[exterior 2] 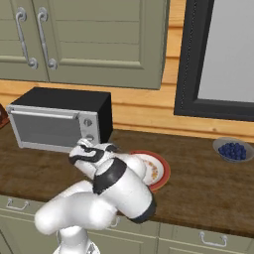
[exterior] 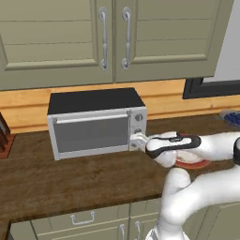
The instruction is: Pick up the kebab skewer and baguette bread, and place them inside the toaster oven. Close the toaster oven door and start by setting the timer.
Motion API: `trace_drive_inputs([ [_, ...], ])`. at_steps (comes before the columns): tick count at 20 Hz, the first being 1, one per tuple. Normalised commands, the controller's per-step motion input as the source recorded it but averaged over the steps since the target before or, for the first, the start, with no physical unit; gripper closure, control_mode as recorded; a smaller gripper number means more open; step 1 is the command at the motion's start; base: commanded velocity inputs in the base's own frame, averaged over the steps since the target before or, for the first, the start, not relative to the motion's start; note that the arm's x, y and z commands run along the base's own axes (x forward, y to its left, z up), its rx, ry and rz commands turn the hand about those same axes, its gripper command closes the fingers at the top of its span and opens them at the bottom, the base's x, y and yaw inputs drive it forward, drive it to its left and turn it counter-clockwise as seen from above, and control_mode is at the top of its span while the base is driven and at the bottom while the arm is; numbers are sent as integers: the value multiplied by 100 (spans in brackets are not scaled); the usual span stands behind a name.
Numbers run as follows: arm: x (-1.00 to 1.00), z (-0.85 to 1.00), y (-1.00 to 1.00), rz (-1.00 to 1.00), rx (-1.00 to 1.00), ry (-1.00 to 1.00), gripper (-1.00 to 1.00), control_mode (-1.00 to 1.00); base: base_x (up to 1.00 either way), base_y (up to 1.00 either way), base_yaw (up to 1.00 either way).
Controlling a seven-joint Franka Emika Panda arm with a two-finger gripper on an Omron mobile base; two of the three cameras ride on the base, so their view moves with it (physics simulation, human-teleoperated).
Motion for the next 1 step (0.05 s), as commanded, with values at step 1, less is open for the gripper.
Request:
trace_drive_inputs([
  [1,0,0,0,7,14,0,100,-100,0,0,0],
])
